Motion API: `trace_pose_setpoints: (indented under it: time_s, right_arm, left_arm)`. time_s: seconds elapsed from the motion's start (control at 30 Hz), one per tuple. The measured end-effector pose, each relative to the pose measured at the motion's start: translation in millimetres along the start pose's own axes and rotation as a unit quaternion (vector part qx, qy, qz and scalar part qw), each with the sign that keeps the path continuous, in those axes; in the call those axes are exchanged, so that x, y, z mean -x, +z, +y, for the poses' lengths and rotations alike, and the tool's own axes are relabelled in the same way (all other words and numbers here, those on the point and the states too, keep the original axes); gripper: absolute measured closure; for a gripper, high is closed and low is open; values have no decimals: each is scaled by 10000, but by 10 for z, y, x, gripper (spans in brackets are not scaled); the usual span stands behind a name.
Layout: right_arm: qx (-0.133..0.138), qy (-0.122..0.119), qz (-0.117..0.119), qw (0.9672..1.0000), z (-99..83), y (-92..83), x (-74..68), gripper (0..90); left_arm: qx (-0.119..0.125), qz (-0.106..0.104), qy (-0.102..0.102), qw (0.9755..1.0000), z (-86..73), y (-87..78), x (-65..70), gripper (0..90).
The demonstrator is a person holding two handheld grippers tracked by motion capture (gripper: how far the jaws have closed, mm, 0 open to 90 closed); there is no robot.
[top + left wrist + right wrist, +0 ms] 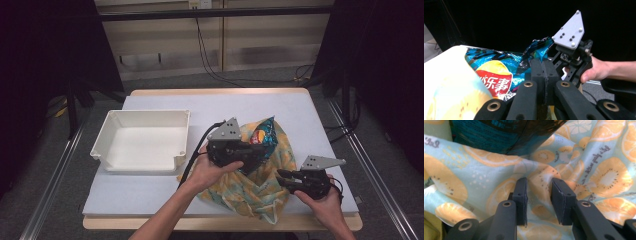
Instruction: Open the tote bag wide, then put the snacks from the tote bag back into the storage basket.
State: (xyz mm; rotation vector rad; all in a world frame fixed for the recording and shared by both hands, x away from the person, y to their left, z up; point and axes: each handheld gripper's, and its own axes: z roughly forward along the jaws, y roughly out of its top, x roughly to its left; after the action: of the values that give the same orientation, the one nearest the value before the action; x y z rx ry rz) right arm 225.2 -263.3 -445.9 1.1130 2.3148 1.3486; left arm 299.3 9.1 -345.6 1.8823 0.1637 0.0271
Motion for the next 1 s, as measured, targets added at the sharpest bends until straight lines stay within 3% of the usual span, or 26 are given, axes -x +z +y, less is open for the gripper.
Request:
trace_pose_setpoints:
  time_s: [0.17, 0.3, 0.73, 1.0]
  right_arm:
    - [38, -21, 18, 10000, 65, 36, 12, 655]
    - [175, -39, 9, 9998, 90, 59, -10, 613]
    - [436, -51, -112, 9990, -29, -98, -30, 537]
    - [605, -3, -189, 9980, -63, -151, -5, 356]
  left_arm:
    - [73, -62, -68, 9999, 50, -18, -66, 900]
    - [231, -142, -249, 9993, 78, -41, -124, 900]
    - [392, -101, -191, 9990, 224, -109, -115, 900]
    - [481, -116, -185, 9986, 316, -137, -147, 900]
